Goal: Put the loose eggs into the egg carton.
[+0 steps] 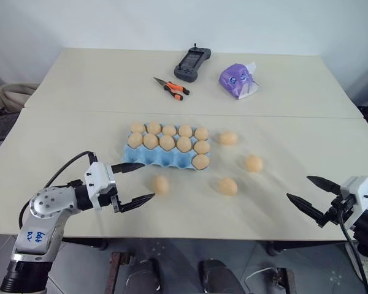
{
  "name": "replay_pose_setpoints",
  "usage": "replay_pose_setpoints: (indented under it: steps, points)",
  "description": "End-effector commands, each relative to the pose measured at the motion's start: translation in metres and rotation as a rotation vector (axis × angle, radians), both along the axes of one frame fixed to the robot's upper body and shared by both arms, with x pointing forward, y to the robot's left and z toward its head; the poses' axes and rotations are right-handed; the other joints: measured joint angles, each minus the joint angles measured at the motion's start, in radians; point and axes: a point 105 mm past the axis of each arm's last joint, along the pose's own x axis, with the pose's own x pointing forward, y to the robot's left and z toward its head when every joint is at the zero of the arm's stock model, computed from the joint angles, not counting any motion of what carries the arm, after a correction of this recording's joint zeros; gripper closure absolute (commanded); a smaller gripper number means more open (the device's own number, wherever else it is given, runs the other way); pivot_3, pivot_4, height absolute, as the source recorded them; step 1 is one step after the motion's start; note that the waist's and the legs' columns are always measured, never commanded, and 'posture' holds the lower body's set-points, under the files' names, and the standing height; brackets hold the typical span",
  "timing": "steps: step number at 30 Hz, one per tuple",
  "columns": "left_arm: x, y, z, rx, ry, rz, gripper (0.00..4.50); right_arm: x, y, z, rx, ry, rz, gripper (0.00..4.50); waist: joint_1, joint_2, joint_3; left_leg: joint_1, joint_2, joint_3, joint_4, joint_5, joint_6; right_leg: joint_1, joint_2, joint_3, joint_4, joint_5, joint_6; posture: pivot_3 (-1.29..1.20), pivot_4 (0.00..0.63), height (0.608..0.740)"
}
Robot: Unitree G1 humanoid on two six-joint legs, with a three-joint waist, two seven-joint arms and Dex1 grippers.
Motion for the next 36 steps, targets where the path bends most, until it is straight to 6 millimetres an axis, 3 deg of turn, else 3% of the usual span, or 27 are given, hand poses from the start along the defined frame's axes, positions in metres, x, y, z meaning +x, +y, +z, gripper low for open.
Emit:
replay_pose_setpoints:
  steps: [1,11,17,20,26,31,36]
  points:
    - [-0.003,-0.003,0.004,-0.013,-0.008,-0.049,0.03,0.015,0.015,0.01,-0.002,-0.046,0.041,0.0,-0.013,0.0,0.0,0.0,0.0,0.0,0.0,0.0,0.0,0.0,0.001,0.0,0.0,0.0,0.0,0.0,0.15,0.74]
    - [-0.009,0.005,-0.004,0.015,-0.014,-0.016,0.03,0.098,0.062,0.005,0.039,0.093,0.074,0.0,-0.017,0.001,0.0,0.0,0.003,-0.001,0.01,0.0,0.0,-0.002,0.003,0.001,0.013,0.0,0.0,0.0,0.15,0.74]
    - [-0.011,0.006,-0.001,0.001,-0.025,0.013,0.03,0.122,0.081,-0.007,0.029,0.105,0.095,0.0,-0.012,0.001,0.0,-0.001,0.003,-0.002,0.011,0.0,0.0,-0.002,0.003,0.0,0.013,0.0,-0.001,0.0,0.15,0.74]
    - [-0.012,0.01,0.001,-0.011,-0.036,0.048,0.0,0.126,0.089,-0.007,0.053,0.083,0.12,0.61,-0.015,0.001,0.0,-0.001,0.003,0.0,0.011,0.0,0.0,-0.002,0.003,0.001,0.013,0.0,-0.001,0.0,0.15,0.74]
    - [-0.01,0.019,0.003,-0.022,-0.045,0.107,0.0,0.125,0.101,0.012,0.048,-0.009,0.191,2.62,-0.016,0.001,0.0,-0.001,0.004,-0.001,0.012,0.0,0.0,-0.003,0.005,0.001,0.014,0.0,0.0,0.0,0.15,0.74]
    - [-0.001,0.042,0.004,-0.112,-0.032,0.293,0.0,0.115,0.171,0.05,0.048,-0.071,0.414,2.71,-0.034,0.002,0.001,-0.001,0.005,0.0,0.012,0.0,0.0,-0.004,0.004,0.002,0.016,0.0,0.0,0.0,0.15,0.74]
    - [0.0,0.069,-0.005,-0.157,-0.002,0.458,0.0,0.113,0.234,0.064,0.052,-0.074,0.521,2.71,-0.041,0.001,0.001,-0.001,0.008,-0.001,0.012,0.001,-0.004,-0.008,0.004,0.001,0.022,-0.002,-0.004,0.0,0.15,0.74]
